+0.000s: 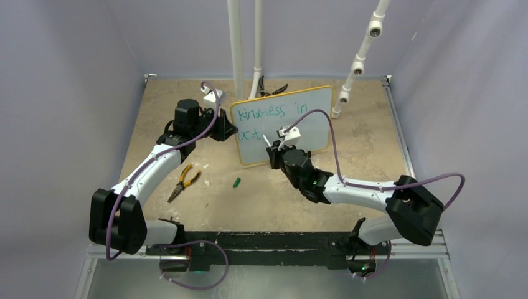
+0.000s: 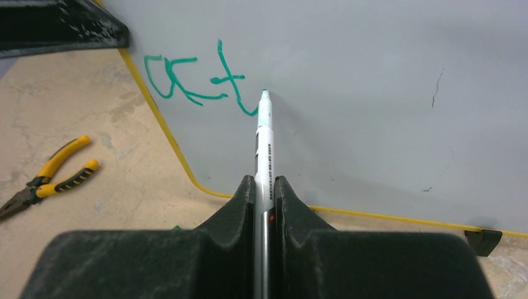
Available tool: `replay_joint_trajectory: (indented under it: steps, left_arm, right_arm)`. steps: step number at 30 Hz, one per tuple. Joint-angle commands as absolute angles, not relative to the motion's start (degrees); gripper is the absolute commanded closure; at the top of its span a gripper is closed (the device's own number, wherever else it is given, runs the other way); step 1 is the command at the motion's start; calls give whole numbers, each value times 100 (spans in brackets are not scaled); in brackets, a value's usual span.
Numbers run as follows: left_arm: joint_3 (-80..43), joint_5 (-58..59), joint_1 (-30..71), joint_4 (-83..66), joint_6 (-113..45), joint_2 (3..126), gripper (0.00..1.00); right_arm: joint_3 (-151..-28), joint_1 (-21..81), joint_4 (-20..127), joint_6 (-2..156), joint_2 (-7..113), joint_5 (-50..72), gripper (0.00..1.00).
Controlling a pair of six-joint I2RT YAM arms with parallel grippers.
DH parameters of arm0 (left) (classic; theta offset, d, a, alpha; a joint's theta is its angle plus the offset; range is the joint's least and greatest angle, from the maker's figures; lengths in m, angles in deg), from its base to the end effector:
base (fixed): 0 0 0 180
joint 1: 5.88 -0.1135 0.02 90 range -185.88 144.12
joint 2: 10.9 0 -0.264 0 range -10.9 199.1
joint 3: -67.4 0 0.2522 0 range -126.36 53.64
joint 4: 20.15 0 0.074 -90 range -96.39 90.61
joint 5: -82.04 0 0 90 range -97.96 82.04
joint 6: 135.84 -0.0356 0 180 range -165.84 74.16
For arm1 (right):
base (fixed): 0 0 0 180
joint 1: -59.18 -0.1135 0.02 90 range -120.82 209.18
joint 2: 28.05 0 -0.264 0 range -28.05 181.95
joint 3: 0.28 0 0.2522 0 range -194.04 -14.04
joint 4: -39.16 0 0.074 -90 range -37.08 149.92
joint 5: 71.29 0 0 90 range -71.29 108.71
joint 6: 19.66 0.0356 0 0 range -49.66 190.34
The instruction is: Write a sentence on the whiteboard
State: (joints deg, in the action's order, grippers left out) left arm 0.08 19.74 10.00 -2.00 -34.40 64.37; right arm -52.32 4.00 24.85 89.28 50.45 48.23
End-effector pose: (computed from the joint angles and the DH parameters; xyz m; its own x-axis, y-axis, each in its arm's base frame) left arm 0.2815 -0.0973 0.2875 -0.5424 -0.0283 -0.8396 0.5471 0.7466 -0.3786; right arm 0.1833 0.2328 0.2377 -0.2563 0.1262 -0.9583 -0.3765 0.9001 0.2192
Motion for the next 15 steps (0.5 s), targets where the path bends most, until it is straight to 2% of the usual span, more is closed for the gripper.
replay_joint_trajectory:
  steps: [1, 15]
  left_arm:
    - [-50, 1682, 968, -331, -3397, 6398, 100]
    - [-55, 1699, 968, -331, -3393, 6398, 100]
  right_arm:
    - [-5465, 416, 2496, 8854, 5199, 4988, 100]
    - [-5237, 414, 2594, 9092, 5250, 5057, 100]
